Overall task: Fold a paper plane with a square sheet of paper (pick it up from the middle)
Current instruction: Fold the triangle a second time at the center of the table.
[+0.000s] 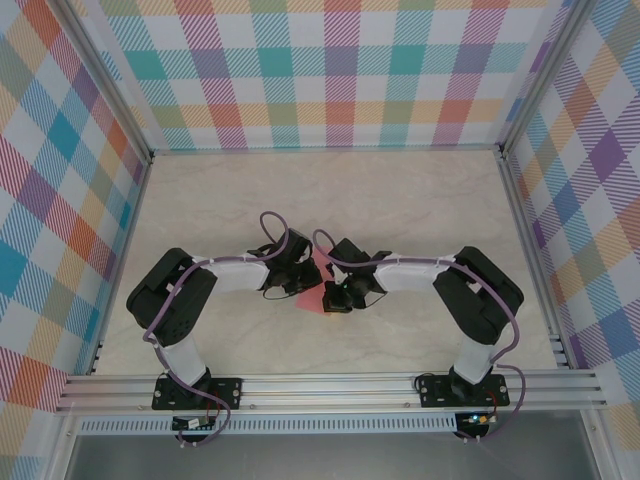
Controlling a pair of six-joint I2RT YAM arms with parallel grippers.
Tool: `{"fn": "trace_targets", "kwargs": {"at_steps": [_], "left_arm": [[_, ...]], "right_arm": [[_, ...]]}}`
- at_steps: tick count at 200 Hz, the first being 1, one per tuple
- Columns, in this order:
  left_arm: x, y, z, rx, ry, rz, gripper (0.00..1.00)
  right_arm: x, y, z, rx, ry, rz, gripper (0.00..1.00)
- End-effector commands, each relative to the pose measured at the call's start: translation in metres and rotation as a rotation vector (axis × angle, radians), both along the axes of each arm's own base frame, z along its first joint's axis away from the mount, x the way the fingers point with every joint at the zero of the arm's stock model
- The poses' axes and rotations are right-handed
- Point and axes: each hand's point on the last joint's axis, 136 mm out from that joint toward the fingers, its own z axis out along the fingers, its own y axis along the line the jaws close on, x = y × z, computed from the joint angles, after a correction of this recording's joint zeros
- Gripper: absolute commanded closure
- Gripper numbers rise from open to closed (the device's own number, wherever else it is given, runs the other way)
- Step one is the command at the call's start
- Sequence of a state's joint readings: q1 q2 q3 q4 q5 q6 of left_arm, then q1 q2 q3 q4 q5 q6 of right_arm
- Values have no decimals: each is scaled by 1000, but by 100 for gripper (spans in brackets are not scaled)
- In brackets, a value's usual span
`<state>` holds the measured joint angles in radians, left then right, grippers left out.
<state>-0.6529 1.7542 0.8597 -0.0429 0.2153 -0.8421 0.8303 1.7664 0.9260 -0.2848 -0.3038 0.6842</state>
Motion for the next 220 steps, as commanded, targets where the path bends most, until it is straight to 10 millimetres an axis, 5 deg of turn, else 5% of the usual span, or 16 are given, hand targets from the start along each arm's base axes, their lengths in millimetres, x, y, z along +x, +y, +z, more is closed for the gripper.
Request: {"fn": "trace_targets", "kwargs": {"at_steps": [1,33,93,154,220], "left_arm": [[-41,52,-62,230,179,43,87],[-40,49,-60,216,175,37,87],[-37,40,-54,171,164,27,87],[-36,35,-51,146,158,20,87],[-21,17,-22,50,36,-47,86]], "right_arm": [[-41,-35,-22,-107,128,21,95],[-42,-40,-13,-101,93,35,95],[2,-5,31,18,-89,16,95],[22,10,16,-1,-97,-22,96],[1,-15,-21,-107,-7,-23,96]]}}
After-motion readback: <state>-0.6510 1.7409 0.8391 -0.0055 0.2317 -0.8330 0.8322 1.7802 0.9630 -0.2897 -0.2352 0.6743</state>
